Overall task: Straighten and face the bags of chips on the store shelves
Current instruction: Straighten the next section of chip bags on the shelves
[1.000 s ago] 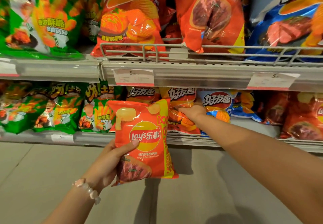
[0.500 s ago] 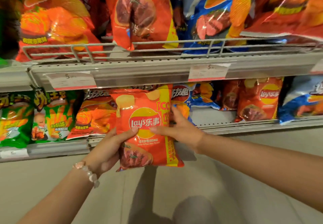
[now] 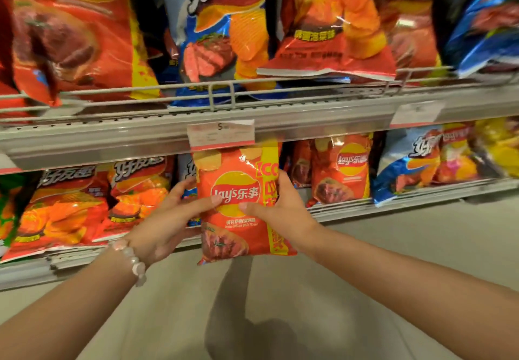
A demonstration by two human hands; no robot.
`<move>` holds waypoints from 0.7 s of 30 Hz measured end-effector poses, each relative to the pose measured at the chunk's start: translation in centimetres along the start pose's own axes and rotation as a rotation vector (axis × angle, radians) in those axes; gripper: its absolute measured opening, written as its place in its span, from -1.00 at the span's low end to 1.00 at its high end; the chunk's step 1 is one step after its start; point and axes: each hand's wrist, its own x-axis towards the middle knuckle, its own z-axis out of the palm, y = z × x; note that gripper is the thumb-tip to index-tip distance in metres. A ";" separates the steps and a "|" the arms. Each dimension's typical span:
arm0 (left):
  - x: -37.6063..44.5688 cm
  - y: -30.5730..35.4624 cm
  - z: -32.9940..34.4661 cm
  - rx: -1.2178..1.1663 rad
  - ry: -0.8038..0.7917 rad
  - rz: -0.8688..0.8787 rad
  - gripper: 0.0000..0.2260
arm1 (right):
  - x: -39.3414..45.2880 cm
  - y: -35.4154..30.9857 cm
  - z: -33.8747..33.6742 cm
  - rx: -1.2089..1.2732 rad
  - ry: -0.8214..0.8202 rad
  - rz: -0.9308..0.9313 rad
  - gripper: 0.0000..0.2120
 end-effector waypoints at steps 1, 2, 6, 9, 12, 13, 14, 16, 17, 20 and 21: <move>0.2 0.1 1.1 0.016 -0.013 0.006 -0.08 | 0.0 0.0 -0.9 0.000 0.011 -0.008 -0.39; 0.3 0.1 2.2 0.044 -0.025 0.009 -0.13 | 0.0 0.1 -1.7 -0.009 0.012 -0.009 -0.39; 1.6 -0.6 6.4 0.088 0.004 0.009 -0.35 | -0.1 0.8 -5.3 -0.037 0.031 -0.004 -0.32; 2.7 -0.9 9.1 0.069 -0.030 0.020 -0.50 | -0.1 1.2 -8.2 -0.091 0.009 -0.005 -0.26; 3.6 -1.0 11.4 0.038 -0.058 0.021 -0.52 | 0.0 1.4 -11.6 -0.115 -0.001 -0.039 -0.36; 3.9 -0.9 12.0 0.036 -0.065 0.016 -0.52 | 0.0 1.7 -12.9 -0.145 0.067 -0.085 -0.43; 4.2 -0.8 12.4 0.042 -0.071 0.012 -0.51 | 0.2 2.1 -14.4 -0.222 0.213 -0.153 -0.46; 4.8 -0.6 13.1 0.051 -0.073 0.008 -0.49 | 1.1 3.3 -17.9 -0.419 0.577 -0.262 -0.42; 5.0 -0.6 13.3 0.054 -0.070 0.010 -0.50 | 1.5 3.7 -19.7 -0.498 0.728 -0.266 -0.41; 5.6 -0.3 13.6 0.051 -0.053 0.020 -0.51 | 3.2 4.6 -24.5 -0.585 0.925 -0.059 -0.16; 5.7 -0.3 13.6 0.054 -0.044 0.023 -0.49 | 3.8 5.0 -25.8 -0.580 0.918 0.019 -0.07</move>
